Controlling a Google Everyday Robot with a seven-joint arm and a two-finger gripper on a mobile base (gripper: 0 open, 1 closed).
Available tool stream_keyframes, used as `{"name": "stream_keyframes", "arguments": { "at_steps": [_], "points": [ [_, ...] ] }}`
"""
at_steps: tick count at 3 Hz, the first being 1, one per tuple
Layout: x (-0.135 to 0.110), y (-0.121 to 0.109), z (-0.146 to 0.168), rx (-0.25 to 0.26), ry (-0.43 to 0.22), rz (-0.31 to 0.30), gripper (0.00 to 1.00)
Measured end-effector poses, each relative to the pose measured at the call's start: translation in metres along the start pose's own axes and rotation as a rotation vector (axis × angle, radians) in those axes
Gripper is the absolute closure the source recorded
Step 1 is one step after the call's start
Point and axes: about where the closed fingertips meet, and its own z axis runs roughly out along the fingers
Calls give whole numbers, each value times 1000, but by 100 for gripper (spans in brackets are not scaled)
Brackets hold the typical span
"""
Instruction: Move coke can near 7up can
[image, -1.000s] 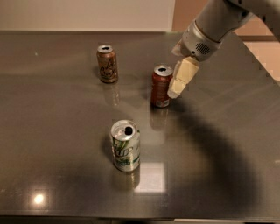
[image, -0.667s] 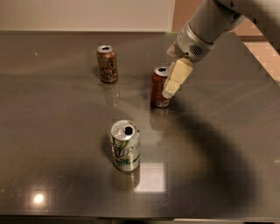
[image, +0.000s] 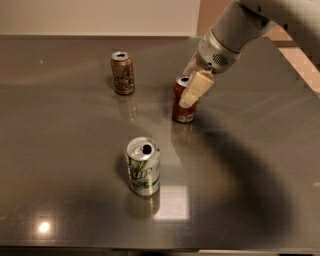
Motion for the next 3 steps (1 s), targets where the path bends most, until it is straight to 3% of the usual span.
{"name": "stream_keyframes", "arguments": {
  "at_steps": [2,3],
  "points": [
    [-3,18,-9,-25,0,-42,77],
    [-9,44,-17,-62,8,-111,98]
  ]
}}
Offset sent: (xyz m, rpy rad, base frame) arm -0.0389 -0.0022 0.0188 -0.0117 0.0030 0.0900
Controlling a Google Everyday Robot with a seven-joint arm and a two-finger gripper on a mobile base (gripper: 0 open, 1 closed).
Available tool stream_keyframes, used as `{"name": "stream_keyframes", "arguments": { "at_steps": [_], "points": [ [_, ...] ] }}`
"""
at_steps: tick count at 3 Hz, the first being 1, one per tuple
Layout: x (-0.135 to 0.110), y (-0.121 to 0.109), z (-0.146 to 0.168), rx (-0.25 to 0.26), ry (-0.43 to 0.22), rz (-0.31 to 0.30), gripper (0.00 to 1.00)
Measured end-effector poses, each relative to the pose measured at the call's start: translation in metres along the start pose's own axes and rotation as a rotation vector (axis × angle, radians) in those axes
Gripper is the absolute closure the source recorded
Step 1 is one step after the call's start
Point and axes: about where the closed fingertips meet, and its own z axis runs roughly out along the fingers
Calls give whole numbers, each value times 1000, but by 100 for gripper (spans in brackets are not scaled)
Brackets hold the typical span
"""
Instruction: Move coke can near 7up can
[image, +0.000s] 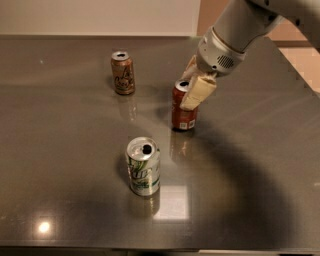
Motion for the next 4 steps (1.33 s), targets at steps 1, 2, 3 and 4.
{"name": "stream_keyframes", "arguments": {
  "at_steps": [1,2,3,4],
  "points": [
    [-9,33,-1,-36,3,-79,100],
    [-11,64,4,-68,5,-155,100],
    [-12,89,7,-89,-11,-207,100],
    [-14,108,7,-107,-33,-242,100]
  ]
}}
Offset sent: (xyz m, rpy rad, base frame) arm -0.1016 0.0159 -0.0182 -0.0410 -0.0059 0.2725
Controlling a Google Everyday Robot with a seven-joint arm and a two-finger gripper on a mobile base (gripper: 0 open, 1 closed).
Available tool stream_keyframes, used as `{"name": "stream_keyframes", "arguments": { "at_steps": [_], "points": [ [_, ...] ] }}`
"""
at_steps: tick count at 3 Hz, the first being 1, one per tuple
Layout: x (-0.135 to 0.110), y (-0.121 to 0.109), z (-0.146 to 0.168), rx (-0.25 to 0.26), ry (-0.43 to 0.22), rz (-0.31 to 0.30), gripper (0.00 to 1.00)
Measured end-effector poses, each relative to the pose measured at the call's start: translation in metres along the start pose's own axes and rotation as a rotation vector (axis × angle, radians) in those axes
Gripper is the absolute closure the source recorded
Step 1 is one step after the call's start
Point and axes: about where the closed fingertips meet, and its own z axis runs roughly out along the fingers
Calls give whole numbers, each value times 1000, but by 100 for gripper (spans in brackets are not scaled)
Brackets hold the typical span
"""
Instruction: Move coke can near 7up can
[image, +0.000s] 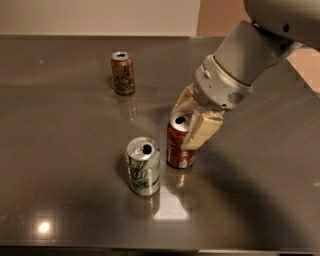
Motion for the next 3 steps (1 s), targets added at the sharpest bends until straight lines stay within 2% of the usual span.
{"name": "stream_keyframes", "arguments": {
  "at_steps": [1,3],
  "points": [
    [-2,11,3,-13,-11,-15,84],
    [-3,26,8,-41,-9,-39,36]
  ]
}}
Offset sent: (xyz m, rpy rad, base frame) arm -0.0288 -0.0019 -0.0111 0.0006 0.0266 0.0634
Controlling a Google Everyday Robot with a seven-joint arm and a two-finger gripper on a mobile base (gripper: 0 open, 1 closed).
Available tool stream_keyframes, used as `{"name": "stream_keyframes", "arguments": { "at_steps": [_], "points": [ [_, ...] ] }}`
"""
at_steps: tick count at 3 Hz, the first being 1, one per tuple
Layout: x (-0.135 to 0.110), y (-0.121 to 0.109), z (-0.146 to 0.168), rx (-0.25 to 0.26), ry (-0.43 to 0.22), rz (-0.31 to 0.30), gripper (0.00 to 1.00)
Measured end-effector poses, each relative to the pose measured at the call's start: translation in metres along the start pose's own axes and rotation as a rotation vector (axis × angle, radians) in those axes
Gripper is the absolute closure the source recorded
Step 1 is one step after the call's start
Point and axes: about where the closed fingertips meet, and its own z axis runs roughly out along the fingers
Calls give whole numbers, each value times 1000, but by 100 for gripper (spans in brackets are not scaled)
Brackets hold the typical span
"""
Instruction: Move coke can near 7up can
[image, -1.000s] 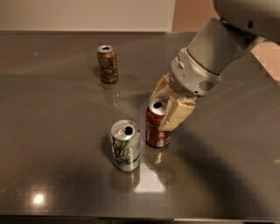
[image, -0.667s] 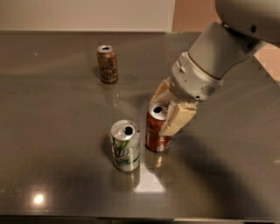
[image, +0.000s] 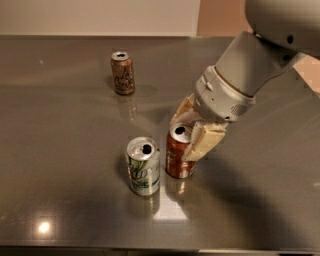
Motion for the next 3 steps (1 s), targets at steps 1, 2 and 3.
{"name": "stream_keyframes", "arguments": {
  "at_steps": [1,2,3],
  "points": [
    [-1,-1,0,3,1,-2,13],
    [-3,-1,0,6,1,-4,0],
    [-3,-1,0,6,1,-5,0]
  ]
}}
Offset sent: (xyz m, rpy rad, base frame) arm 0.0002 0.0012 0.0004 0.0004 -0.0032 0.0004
